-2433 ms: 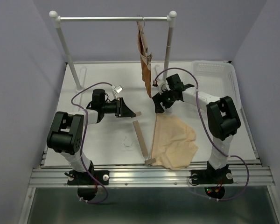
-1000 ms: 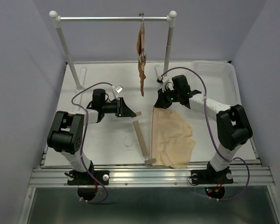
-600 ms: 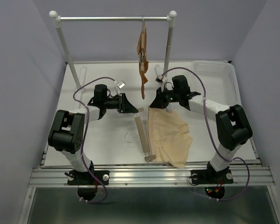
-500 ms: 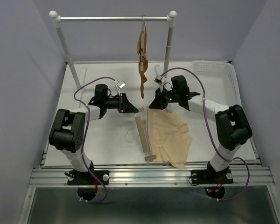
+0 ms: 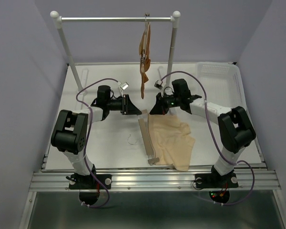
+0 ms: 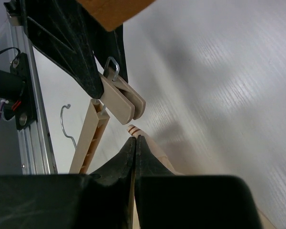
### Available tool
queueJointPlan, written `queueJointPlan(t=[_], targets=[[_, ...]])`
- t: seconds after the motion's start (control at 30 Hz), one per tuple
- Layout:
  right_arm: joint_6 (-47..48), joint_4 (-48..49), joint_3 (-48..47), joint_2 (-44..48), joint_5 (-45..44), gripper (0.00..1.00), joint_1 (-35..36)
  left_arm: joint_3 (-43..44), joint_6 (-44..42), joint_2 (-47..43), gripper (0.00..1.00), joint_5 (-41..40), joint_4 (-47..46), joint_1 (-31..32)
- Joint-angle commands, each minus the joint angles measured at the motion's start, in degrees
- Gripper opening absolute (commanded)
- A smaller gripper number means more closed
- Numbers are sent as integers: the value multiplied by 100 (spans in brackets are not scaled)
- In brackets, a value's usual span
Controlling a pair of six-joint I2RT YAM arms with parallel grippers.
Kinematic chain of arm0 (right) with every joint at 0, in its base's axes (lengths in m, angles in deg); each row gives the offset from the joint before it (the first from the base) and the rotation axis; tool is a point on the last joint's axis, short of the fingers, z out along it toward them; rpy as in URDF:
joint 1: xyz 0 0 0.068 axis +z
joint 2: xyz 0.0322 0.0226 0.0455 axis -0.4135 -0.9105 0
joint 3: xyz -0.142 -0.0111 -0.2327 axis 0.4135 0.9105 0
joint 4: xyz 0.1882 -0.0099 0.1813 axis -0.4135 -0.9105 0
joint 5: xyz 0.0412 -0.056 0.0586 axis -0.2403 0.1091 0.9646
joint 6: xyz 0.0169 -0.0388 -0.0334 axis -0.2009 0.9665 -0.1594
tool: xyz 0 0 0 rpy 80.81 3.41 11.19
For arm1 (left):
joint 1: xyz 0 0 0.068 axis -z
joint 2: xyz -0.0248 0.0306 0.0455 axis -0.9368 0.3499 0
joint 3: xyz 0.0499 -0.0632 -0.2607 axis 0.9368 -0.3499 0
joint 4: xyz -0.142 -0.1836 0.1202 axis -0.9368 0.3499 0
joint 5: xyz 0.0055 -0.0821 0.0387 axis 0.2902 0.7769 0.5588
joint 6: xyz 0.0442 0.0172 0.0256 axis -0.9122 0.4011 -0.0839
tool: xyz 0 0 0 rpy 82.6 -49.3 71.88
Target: Clip the underwear to the hanger
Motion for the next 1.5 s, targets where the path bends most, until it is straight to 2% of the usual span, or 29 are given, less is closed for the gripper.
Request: queueJointPlan(t=[0.0, 0.67, 1.47], targets=[[273, -177, -224, -125, 183, 1, 90, 207, -335, -45, 0, 39, -353, 28], [-52, -63, -444, -142, -72, 1, 143, 181, -467, -72, 0, 206, -370, 63], [-316, -37, -515, -11, 60, 1, 143, 154, -467, -1, 0, 206, -388, 89]])
